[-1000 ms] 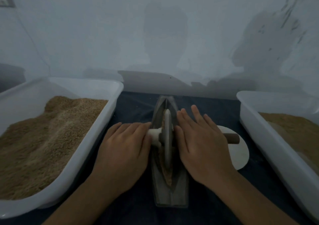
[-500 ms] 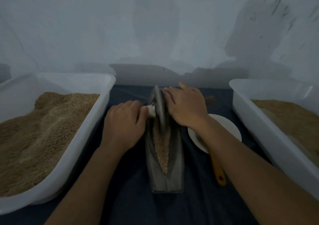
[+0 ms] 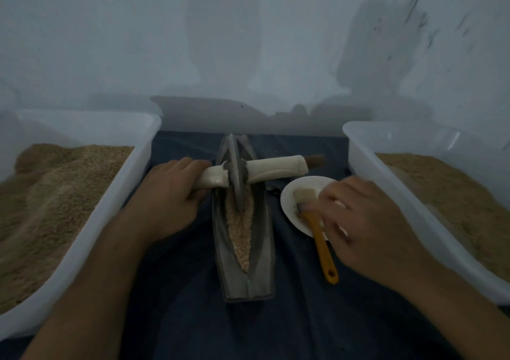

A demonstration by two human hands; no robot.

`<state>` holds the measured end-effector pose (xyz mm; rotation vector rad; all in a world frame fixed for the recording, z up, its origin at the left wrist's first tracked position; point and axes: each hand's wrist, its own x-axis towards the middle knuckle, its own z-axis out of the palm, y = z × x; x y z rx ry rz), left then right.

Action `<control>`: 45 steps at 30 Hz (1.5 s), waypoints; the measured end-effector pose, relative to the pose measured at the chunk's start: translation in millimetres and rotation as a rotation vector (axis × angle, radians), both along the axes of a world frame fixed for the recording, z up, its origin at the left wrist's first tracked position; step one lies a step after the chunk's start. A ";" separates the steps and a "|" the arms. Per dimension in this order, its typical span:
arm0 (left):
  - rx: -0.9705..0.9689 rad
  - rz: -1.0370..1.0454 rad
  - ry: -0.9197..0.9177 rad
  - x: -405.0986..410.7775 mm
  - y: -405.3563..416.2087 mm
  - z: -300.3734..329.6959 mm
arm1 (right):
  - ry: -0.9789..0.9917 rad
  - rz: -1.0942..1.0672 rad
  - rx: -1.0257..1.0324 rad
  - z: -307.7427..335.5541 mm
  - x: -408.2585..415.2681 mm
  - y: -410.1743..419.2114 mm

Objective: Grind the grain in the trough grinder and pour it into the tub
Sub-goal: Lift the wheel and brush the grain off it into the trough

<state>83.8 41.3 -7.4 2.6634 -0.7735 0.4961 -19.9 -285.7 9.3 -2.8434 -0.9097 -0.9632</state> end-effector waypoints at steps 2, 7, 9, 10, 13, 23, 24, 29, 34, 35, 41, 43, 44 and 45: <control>-0.006 -0.001 -0.034 -1.0 -1.2 -2.1 | 0.070 0.014 -0.210 -9.6 -0.9 -10.2; -0.022 0.064 -0.153 -3.7 -7.7 -7.4 | 0.214 0.046 -0.430 -22.6 5.9 -15.7; -0.032 0.090 -0.196 -5.1 -10.0 -10.5 | 0.204 0.069 -0.420 -21.2 7.3 -15.6; -0.041 0.101 -0.215 -5.7 -10.9 -11.7 | 0.195 0.076 -0.417 -19.3 7.7 -15.4; -0.073 0.113 -0.245 -6.6 -13.9 -12.7 | 0.141 0.082 -0.375 -12.5 7.4 -14.3; -0.252 0.132 -0.240 -8.2 -22.7 -13.2 | -0.026 0.072 0.260 19.0 17.8 7.7; -0.270 0.134 -0.237 -8.5 -23.6 -13.3 | -0.031 0.077 0.356 19.8 20.7 12.2; -0.332 0.138 -0.200 -9.4 -25.8 -14.4 | -0.073 0.057 0.689 20.5 43.7 44.7; -0.395 0.156 -0.136 -9.9 -32.7 -19.3 | -0.111 0.077 0.751 15.2 72.0 68.6; -0.412 0.158 -0.132 -9.9 -33.2 -19.2 | -0.113 0.083 0.769 12.3 76.4 71.5; -0.514 0.186 -0.105 -12.0 -32.8 -14.8 | -0.040 0.067 0.906 -3.9 99.0 84.9; -0.553 0.191 -0.100 -12.9 -31.9 -13.9 | 0.005 0.023 0.984 -9.1 104.5 88.0; -0.570 0.195 -0.095 -13.0 -31.9 -13.2 | 0.017 0.005 1.006 -10.4 107.0 89.3; -0.586 0.201 -0.090 -13.1 -31.7 -12.7 | 0.023 -0.005 1.007 -11.5 109.3 90.6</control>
